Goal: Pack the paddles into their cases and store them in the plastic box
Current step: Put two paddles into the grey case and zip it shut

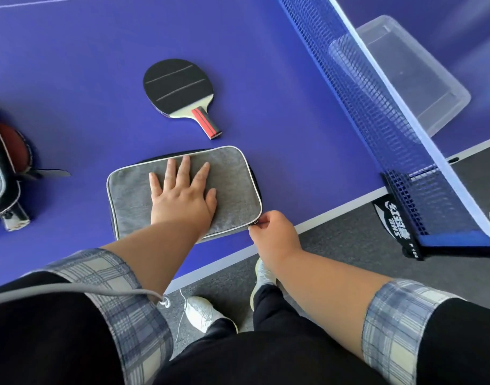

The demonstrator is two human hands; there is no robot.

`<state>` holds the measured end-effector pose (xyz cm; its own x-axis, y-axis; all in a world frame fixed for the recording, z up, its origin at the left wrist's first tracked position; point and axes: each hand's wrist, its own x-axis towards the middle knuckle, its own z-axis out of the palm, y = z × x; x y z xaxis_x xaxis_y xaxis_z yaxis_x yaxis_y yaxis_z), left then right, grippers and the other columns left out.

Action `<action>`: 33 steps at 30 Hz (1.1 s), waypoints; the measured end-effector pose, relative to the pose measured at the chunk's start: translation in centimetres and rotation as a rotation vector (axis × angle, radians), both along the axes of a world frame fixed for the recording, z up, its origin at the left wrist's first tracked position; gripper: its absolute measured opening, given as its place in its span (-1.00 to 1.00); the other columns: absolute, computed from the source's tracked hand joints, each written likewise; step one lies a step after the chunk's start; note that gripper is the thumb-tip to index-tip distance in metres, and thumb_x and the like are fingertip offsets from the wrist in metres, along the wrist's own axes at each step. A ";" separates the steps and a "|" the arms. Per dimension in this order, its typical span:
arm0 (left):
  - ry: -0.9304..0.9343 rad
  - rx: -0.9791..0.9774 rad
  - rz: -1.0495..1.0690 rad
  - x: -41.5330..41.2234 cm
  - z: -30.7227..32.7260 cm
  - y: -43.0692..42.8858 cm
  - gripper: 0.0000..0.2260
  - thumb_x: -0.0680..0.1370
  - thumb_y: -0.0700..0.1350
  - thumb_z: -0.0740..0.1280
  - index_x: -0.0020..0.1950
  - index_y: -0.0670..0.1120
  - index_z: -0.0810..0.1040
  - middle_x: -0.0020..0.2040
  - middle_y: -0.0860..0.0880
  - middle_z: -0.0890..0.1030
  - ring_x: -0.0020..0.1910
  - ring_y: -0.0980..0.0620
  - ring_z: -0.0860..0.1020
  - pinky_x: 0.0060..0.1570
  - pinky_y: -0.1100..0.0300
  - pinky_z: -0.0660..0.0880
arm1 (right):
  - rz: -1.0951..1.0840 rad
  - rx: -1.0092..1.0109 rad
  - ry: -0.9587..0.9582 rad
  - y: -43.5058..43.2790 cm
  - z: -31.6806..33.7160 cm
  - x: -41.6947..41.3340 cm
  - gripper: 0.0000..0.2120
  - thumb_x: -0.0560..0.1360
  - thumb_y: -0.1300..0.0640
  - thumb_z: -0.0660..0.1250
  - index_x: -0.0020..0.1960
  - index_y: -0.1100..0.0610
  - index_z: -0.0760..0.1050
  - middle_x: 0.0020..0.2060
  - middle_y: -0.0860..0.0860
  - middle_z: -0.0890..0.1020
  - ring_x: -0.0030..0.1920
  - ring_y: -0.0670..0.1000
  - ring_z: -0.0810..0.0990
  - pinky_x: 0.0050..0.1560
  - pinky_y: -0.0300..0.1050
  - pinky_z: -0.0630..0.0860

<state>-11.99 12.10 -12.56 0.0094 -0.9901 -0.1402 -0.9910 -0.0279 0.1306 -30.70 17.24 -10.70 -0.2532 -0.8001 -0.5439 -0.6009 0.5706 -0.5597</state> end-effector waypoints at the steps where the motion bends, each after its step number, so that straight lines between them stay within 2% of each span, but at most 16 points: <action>1: 0.004 -0.003 -0.001 0.0 -0.1 0.0 -0.45 0.57 0.25 -0.17 0.56 0.19 0.05 0.62 -0.04 0.06 0.58 -0.09 -0.10 0.49 -0.25 -0.18 | 0.004 -0.001 0.008 -0.1 0.2 0.0 -0.86 0.53 0.04 0.39 0.06 0.04 0.53 -0.16 -0.11 0.65 -0.24 -0.15 0.56 -0.35 -0.29 0.40; 3: 0.011 -0.009 0.003 0.0 -0.2 0.0 -0.45 0.57 0.25 -0.16 0.56 0.20 0.05 0.62 -0.03 0.07 0.59 -0.09 -0.10 0.49 -0.25 -0.18 | 0.043 0.005 0.036 -0.1 0.4 0.0 -0.93 0.55 0.05 0.36 -0.03 0.04 0.52 -0.22 -0.11 0.61 -0.29 -0.16 0.51 -0.38 -0.26 0.37; 5: 0.015 -0.015 0.008 0.0 -0.3 0.0 -0.45 0.57 0.25 -0.16 0.56 0.20 0.06 0.61 -0.03 0.08 0.58 -0.09 -0.09 0.49 -0.25 -0.18 | 0.082 -0.004 0.074 0.1 0.5 0.3 -0.82 0.56 0.09 0.30 -0.22 0.05 0.44 -0.34 -0.08 0.53 -0.38 -0.08 0.42 -0.43 -0.18 0.32; 7: 0.018 -0.020 0.008 0.1 -0.3 0.0 -0.45 0.57 0.25 -0.17 0.56 0.20 0.06 0.61 -0.03 0.08 0.58 -0.09 -0.09 0.49 -0.25 -0.18 | 0.108 -0.011 0.110 0.2 0.8 0.4 -0.76 0.56 0.14 0.23 -0.28 0.05 0.34 -0.38 -0.04 0.46 -0.40 -0.02 0.35 -0.43 -0.12 0.28; 8: 0.020 -0.020 0.007 0.1 -0.3 0.0 -0.45 0.57 0.26 -0.17 0.56 0.20 0.05 0.61 -0.03 0.07 0.59 -0.09 -0.09 0.49 -0.25 -0.19 | 0.143 -0.008 0.137 0.1 1.0 0.2 -0.79 0.58 0.15 0.21 -0.23 0.06 0.37 -0.33 -0.02 0.49 -0.36 0.00 0.39 -0.40 -0.10 0.32; 10: 0.023 -0.014 0.002 0.1 -0.3 0.0 -0.45 0.57 0.26 -0.17 0.56 0.21 0.04 0.62 -0.03 0.06 0.59 -0.09 -0.10 0.49 -0.25 -0.19 | 0.222 0.010 0.184 -0.1 1.6 -0.7 -0.86 0.64 0.11 0.17 -0.03 0.10 0.47 -0.18 0.02 0.61 -0.21 0.05 0.54 -0.22 -0.03 0.48; 12: 0.017 -0.016 -0.004 0.1 -0.2 0.1 -0.46 0.57 0.26 -0.17 0.56 0.22 0.01 0.62 -0.03 0.06 0.59 -0.10 -0.10 0.49 -0.26 -0.19 | 0.312 0.020 0.231 -0.3 2.2 -2.0 -0.78 0.68 0.05 0.14 0.08 0.14 0.49 -0.09 0.05 0.66 -0.07 0.10 0.60 -0.05 0.04 0.55; 14: 0.010 -0.019 -0.012 0.0 -0.1 0.2 -0.47 0.57 0.25 -0.17 0.56 0.23 0.00 0.62 -0.04 0.06 0.58 -0.12 -0.10 0.49 -0.27 -0.18 | 0.425 0.017 0.270 -0.5 2.5 -2.9 -0.75 0.68 0.00 0.15 0.06 0.15 0.49 -0.12 0.04 0.65 -0.07 0.11 0.60 -0.05 0.07 0.55; 16: 0.003 -0.019 -0.011 0.0 -0.1 0.2 -0.47 0.57 0.25 -0.17 0.55 0.23 0.02 0.61 -0.05 0.07 0.58 -0.13 -0.09 0.48 -0.28 -0.17 | 0.426 0.049 0.190 -0.5 2.6 -2.6 -0.76 0.61 -0.06 0.27 0.14 0.09 0.49 -0.13 -0.05 0.65 -0.07 0.03 0.59 -0.12 -0.06 0.51; 17: 0.002 -0.019 -0.009 0.1 0.0 0.2 -0.47 0.57 0.25 -0.16 0.55 0.23 0.03 0.61 -0.05 0.07 0.58 -0.13 -0.08 0.48 -0.28 -0.17 | 0.390 0.078 0.128 -0.6 2.6 -2.3 -0.70 0.55 -0.09 0.35 0.18 0.07 0.47 -0.14 -0.08 0.65 -0.07 -0.02 0.60 -0.15 -0.14 0.48; 19: -0.003 -0.020 -0.009 0.1 0.1 0.2 -0.47 0.58 0.25 -0.15 0.55 0.23 0.05 0.61 -0.05 0.09 0.58 -0.13 -0.07 0.49 -0.27 -0.16 | 0.329 0.094 0.086 -0.8 2.2 -1.7 -0.61 0.47 -0.14 0.44 0.12 0.07 0.44 -0.18 -0.08 0.64 -0.09 -0.05 0.61 -0.15 -0.15 0.49; 21: -0.011 -0.021 -0.005 0.1 0.1 0.3 -0.47 0.58 0.25 -0.16 0.55 0.23 0.05 0.61 -0.04 0.09 0.58 -0.12 -0.06 0.49 -0.26 -0.15 | 0.349 0.080 0.138 -1.5 1.9 -1.9 -0.67 0.48 -0.13 0.45 0.02 0.07 0.44 -0.19 -0.07 0.61 -0.09 0.00 0.60 -0.06 -0.06 0.55; 23: -0.013 -0.023 0.004 0.0 0.2 0.3 -0.48 0.58 0.25 -0.16 0.55 0.24 0.05 0.61 -0.03 0.10 0.58 -0.11 -0.06 0.49 -0.26 -0.14 | 0.404 0.062 0.147 -2.3 1.7 -2.6 -0.72 0.51 -0.10 0.43 0.02 0.06 0.45 -0.15 -0.08 0.62 -0.08 0.00 0.61 -0.02 -0.01 0.57; 27: -0.017 -0.039 0.014 0.2 0.5 0.1 -0.49 0.58 0.24 -0.10 0.54 0.23 0.11 0.60 -0.04 0.14 0.58 -0.12 -0.01 0.50 -0.26 -0.10 | 0.454 -0.005 0.077 -3.1 1.3 -3.1 -0.72 0.47 -0.09 0.46 0.05 -0.06 0.42 -0.15 -0.16 0.62 -0.12 -0.14 0.58 -0.18 -0.20 0.49; 30: -0.019 -0.031 0.013 -0.1 0.5 0.4 -0.49 0.58 0.23 -0.08 0.54 0.23 0.13 0.60 -0.05 0.14 0.58 -0.12 0.00 0.50 -0.25 -0.09 | 0.493 -0.021 0.085 -3.0 0.7 -3.5 -0.79 0.50 -0.12 0.42 -0.03 0.00 0.50 -0.18 -0.13 0.63 -0.13 -0.05 0.59 -0.12 -0.07 0.55; 33: -0.019 -0.021 0.019 -0.1 0.6 0.4 -0.49 0.58 0.23 -0.07 0.54 0.23 0.13 0.60 -0.05 0.13 0.58 -0.12 -0.01 0.50 -0.25 -0.09 | 0.556 -0.094 0.131 -2.4 0.5 -4.2 -0.78 0.56 -0.13 0.34 -0.04 0.03 0.52 -0.21 -0.09 0.62 -0.18 0.00 0.56 -0.16 -0.03 0.52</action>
<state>-12.09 12.54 -11.94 0.0309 -0.9924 -0.1187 -0.9927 -0.0444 0.1125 -34.86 14.87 -10.20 0.1590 -0.8754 -0.4566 -0.8638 0.1006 -0.4937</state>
